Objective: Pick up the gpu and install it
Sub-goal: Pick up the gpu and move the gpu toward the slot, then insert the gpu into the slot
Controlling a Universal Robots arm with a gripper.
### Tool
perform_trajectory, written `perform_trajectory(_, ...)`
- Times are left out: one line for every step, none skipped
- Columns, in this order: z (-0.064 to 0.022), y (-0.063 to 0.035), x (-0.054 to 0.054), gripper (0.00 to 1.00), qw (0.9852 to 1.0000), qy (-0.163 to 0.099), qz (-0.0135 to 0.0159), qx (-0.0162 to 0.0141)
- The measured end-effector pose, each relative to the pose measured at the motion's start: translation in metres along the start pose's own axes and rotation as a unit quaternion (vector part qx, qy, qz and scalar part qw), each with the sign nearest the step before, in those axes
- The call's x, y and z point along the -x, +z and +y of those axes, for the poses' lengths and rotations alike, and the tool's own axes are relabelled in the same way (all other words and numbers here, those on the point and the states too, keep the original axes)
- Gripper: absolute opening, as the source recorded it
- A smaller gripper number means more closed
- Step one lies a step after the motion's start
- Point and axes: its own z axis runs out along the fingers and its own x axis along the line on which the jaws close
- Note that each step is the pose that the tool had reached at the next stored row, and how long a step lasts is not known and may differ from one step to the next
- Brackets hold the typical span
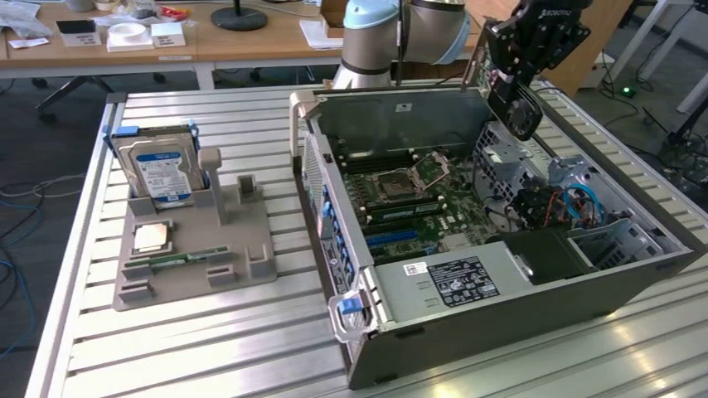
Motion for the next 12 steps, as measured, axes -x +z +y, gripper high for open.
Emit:
perform_trajectory(0.0000, 0.0000, 0.0000, 0.26, 1.0000, 0.000, 0.0000, 0.0000)
perform_trajectory(0.0000, 0.0000, 0.0000, 0.26, 1.0000, 0.000, 0.0000, 0.0000)
perform_trajectory(0.0000, 0.0000, 0.0000, 0.26, 1.0000, 0.000, 0.0000, 0.0000)
perform_trajectory(-0.0001, 0.0000, 0.0000, 0.26, 1.0000, 0.000, 0.0000, 0.0000)
perform_trajectory(-0.0005, 0.0000, 0.0000, 0.26, 1.0000, 0.000, 0.0000, 0.0000)
perform_trajectory(-0.0008, -0.0001, 0.0000, 0.26, 1.0000, 0.000, 0.0000, 0.0000)
perform_trajectory(-0.0012, -0.0001, 0.0000, 0.26, 1.0000, 0.000, 0.0000, 0.0000)
perform_trajectory(-0.0013, -0.0001, 0.0000, 0.26, 1.0000, 0.000, 0.0000, 0.0000)
perform_trajectory(-0.0014, -0.0001, 0.0000, 0.26, 1.0000, 0.000, 0.0000, 0.0000)
perform_trajectory(-0.0014, -0.0001, 0.0000, 0.26, 1.0000, 0.000, 0.0000, 0.0000)
perform_trajectory(-0.0014, -0.0001, 0.0000, 0.26, 1.0000, 0.000, 0.0000, 0.0000)
perform_trajectory(-0.0014, -0.0001, 0.0000, 0.26, 1.0000, 0.000, 0.0000, 0.0000)
